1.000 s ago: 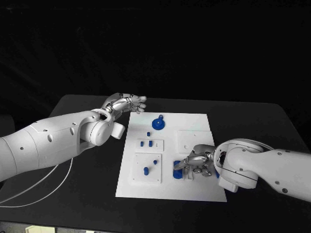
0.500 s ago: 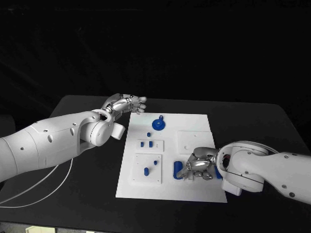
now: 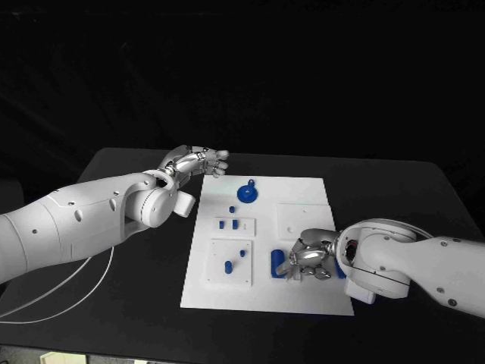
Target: Assemble the parts on the task board
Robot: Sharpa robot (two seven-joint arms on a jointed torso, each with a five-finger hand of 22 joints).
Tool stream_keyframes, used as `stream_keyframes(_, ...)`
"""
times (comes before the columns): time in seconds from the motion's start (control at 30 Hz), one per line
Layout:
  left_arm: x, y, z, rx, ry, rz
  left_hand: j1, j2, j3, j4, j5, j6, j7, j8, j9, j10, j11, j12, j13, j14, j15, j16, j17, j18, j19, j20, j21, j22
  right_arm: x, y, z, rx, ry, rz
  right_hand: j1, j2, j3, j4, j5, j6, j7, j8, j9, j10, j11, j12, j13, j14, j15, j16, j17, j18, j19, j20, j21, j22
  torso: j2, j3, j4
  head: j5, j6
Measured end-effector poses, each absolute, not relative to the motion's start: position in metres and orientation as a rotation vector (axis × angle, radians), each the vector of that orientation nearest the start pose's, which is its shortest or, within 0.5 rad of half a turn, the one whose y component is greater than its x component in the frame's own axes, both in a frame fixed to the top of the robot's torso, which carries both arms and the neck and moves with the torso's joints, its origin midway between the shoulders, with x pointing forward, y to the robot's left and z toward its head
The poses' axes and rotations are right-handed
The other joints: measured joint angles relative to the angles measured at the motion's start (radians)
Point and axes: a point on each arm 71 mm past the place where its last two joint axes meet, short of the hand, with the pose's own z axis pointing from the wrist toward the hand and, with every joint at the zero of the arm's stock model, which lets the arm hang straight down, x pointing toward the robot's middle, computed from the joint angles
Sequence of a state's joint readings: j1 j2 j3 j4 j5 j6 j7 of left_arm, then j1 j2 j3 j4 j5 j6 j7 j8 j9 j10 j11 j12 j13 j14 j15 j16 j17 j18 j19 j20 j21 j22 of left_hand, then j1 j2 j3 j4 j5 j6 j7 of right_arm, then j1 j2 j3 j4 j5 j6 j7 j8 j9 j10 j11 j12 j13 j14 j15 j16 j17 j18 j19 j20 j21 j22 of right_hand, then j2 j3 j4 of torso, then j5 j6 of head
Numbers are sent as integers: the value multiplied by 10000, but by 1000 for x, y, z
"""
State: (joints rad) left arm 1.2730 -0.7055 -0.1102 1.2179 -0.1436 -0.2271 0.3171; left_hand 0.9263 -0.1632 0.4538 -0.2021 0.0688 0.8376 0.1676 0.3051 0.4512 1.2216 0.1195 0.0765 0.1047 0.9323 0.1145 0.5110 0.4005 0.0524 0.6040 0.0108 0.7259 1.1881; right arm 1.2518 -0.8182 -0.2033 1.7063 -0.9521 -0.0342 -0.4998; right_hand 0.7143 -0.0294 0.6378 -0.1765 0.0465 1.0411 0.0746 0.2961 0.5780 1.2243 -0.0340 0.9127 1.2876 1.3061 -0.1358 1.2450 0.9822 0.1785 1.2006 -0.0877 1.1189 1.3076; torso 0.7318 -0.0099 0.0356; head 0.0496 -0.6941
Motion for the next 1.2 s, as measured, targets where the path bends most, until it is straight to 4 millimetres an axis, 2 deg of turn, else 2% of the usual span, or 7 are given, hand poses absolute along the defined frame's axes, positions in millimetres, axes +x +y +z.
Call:
stream_keyframes(0.03,546,227,-184,-9553,15128,-13637,0,0,0,0,0,0,0,0,0,0,0,0,0,0,0,0,0,-2,0,0,0,6,420,-157,-242,1776,23806,6028,79,-80,326,66,-1,2,-1,-1,9,0,0,0,17,1,1,0,14,0,27,27,0,0,-1,-3,0,-1,0)
stream_keyframes(0.1,546,227,-184,-9560,15122,-13642,32,31,0,0,0,0,0,0,0,0,0,0,0,0,0,-35,11,-4,0,0,0,6,420,-157,-242,1757,23836,5988,170,-170,591,38,-1,41,8,-40,8,1,0,0,26,3,2,0,18,0,35,35,0,0,0,-5,2,0,5)
stream_keyframes(0.27,546,227,-184,-9577,15112,-13643,41,41,0,0,0,0,0,0,0,0,0,0,1,0,0,-39,16,-12,0,0,0,6,420,-158,-242,1713,23866,5835,220,-220,971,18,-1,56,18,-41,8,2,1,0,41,17,16,0,29,2,70,70,3,-1,-1,-5,7,10,11)
stream_keyframes(0.67,546,228,-185,-9591,15113,-13647,41,40,0,0,0,0,0,38,0,0,0,0,-8,0,0,-39,30,-61,0,0,0,14,420,-157,-246,1574,24094,5559,72,-368,1012,2,0,58,16,-132,9,35,34,0,53,18,21,0,39,2,70,71,39,-1,0,-6,6,12,-28)
stream_keyframes(1.2,546,228,-185,-9605,15133,-13629,41,40,0,0,0,0,0,39,-1,0,0,0,-7,0,0,-39,42,-66,0,0,0,13,422,-154,-249,1575,24172,5388,74,-366,1066,-54,0,132,-8,-35,38,39,35,0,64,35,39,0,47,2,70,71,39,-2,0,-7,12,25,-63)
